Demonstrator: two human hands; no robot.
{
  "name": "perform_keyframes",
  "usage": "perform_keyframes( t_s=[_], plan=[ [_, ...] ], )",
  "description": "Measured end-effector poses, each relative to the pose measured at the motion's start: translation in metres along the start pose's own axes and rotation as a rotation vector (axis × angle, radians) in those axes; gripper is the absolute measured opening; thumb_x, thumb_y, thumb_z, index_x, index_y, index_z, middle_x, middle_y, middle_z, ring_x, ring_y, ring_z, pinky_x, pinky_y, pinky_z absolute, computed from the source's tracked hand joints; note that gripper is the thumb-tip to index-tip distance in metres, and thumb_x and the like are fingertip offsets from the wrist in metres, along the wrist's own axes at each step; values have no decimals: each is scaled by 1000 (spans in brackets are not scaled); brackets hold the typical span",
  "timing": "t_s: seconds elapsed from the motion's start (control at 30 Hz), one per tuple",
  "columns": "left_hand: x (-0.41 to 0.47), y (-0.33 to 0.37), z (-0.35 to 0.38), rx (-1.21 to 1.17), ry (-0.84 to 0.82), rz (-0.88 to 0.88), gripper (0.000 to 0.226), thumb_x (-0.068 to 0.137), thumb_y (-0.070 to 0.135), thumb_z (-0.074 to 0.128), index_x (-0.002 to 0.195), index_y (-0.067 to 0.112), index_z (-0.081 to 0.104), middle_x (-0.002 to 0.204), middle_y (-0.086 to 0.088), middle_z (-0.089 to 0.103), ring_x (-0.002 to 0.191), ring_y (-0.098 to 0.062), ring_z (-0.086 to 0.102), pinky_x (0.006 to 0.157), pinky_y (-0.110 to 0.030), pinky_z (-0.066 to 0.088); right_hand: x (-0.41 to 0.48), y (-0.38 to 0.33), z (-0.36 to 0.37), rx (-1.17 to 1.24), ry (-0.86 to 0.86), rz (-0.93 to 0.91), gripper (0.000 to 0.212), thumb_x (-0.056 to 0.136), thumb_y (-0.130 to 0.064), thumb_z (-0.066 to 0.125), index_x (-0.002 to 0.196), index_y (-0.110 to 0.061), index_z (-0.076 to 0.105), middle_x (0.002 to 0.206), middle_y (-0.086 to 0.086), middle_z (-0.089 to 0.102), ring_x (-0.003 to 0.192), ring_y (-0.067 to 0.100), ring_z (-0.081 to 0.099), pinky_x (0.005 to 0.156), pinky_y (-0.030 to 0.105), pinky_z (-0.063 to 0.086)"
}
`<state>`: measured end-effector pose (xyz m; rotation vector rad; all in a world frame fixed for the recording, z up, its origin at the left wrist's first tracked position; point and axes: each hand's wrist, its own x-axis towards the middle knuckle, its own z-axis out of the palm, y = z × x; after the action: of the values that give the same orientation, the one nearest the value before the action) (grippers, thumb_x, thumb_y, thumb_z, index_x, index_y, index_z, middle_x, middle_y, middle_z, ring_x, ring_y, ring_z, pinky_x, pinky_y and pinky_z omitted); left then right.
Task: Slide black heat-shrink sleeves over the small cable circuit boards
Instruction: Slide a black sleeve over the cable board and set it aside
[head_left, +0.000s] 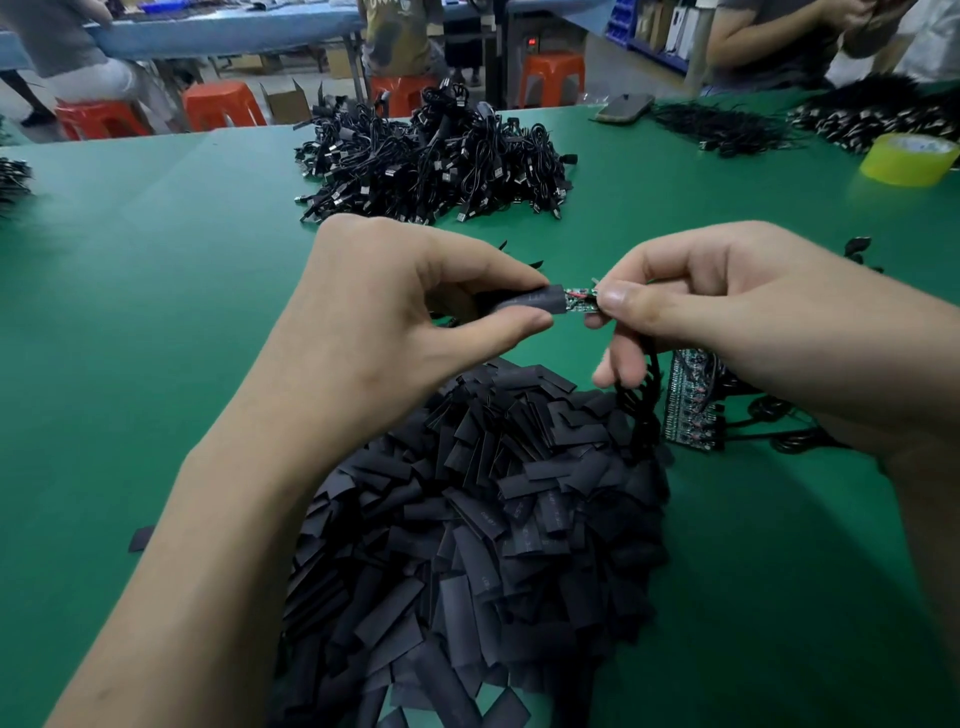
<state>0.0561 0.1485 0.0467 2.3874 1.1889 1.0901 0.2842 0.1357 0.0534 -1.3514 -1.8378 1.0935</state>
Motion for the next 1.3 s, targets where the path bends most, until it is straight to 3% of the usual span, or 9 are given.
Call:
perform_keyframes(
  t_s=[0.13,0.23,0.4,0.67,0.77,0.87,1.1,1.2,1.3],
  plan=[
    [0,1,0,0,9,24,19,86,27,82,104,23,81,88,17,76,77,-1,72,75,-20,59,1,0,-1,26,22,-27,23,98,-27,62,80,-18,73,57,2,64,61,12,65,71,13,43],
    [1,2,0,19,2,54,17,86,26,82,104,24,81,88,14,77,77,-6,73,74,-26,59,2,0,1,13,13,-31,22,97,-31,63,82,-21,75,57,2,63,60,22,48,62,25,39],
    [1,4,4,39,-7,101,16,87,24,82,103,23,81,89,11,78,80,-5,72,74,-22,57,2,1,3,9,13,-46,22,98,-31,63,83,-23,76,58,2,65,60,25,47,71,37,35],
    [0,2,2,24,24,89,17,87,27,82,103,22,81,89,12,77,79,-4,72,75,-25,58,0,-2,2,-17,20,-20,21,98,-39,62,90,-27,78,77,3,78,74,54,52,76,46,30],
    [0,1,0,21,45,78,17,87,27,83,104,23,81,89,14,76,78,-3,72,75,-24,58,0,-1,-2,7,36,-6,21,98,-35,62,91,-23,77,83,-1,79,91,50,60,86,35,41],
    [0,2,0,23,51,84,16,87,26,83,103,23,81,90,15,76,79,-2,71,74,-23,58,0,0,-3,5,49,-1,21,98,-31,63,87,-19,76,81,0,79,97,47,62,90,35,44],
    [1,3,2,37,28,113,16,87,25,83,102,23,81,90,12,77,80,-4,71,75,-26,57,1,-1,3,-7,33,-35,20,99,-29,63,85,-25,76,75,3,77,77,37,59,86,34,39],
    [0,4,3,43,48,135,16,87,25,82,102,22,80,89,11,76,81,-4,71,75,-23,56,1,-2,2,10,29,-37,20,99,-29,63,84,-25,76,75,5,77,80,46,58,88,34,43],
    [0,4,4,53,69,157,15,88,25,81,102,21,80,89,11,76,80,-3,70,74,-23,56,0,-2,1,21,30,-39,22,98,-27,63,81,-23,76,72,6,76,76,32,63,88,35,44]
  ],
)
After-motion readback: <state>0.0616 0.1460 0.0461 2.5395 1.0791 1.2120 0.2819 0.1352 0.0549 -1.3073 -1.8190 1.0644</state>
